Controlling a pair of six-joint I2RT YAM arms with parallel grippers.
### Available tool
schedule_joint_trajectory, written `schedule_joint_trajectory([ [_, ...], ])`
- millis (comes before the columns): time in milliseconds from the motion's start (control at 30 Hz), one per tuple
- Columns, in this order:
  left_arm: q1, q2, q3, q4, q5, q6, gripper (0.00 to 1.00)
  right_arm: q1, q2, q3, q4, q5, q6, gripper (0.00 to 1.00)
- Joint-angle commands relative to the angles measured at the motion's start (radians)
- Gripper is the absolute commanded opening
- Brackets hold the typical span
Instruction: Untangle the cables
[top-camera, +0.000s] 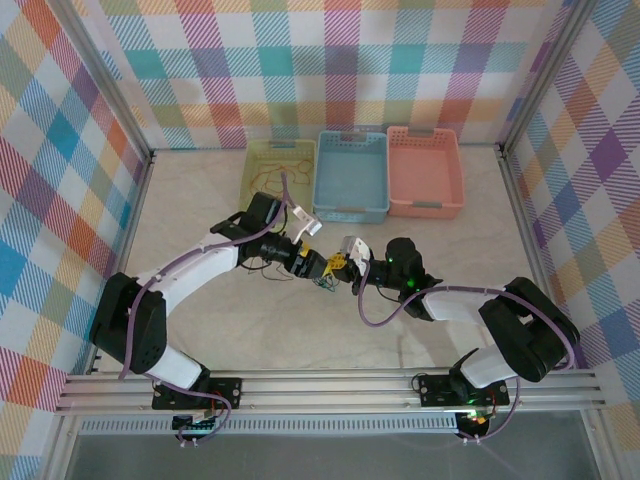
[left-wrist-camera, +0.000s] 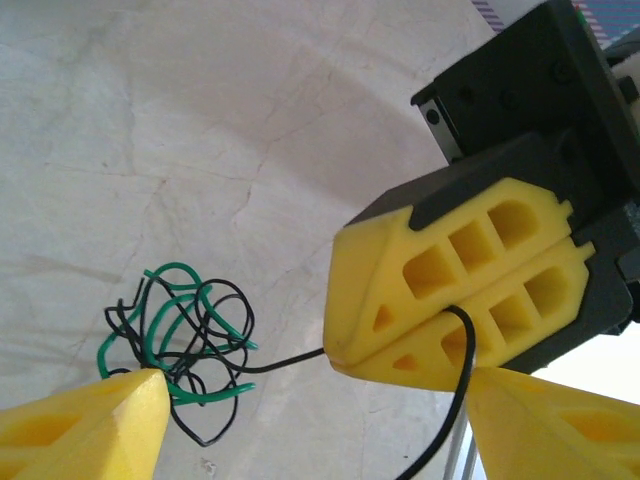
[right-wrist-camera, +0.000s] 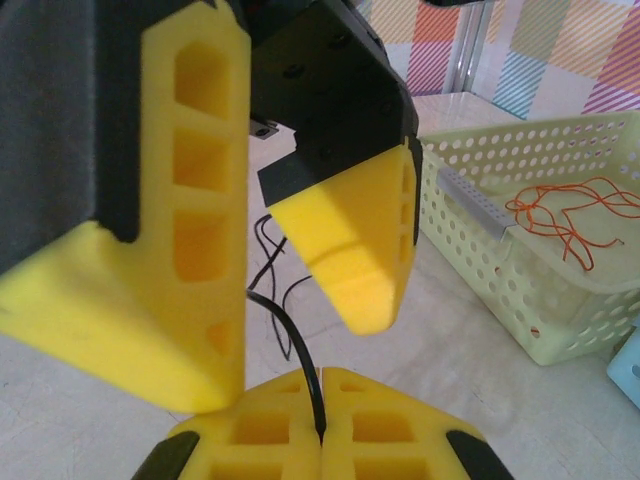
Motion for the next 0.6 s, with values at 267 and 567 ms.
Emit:
schedule_joint_trajectory([
  [267,0.002,-0.057,-0.032,0.056,0.056,-0.03,0.57,-0.008,-0.018,0.003,0.01,-0.016,-0.011,0.0],
  [567,0.002,-0.05,-0.048,0.081,0.084,-0.037,0.4,-0.008,-0.024,-0.003,0.019,-0.005,-0.011,0.0],
])
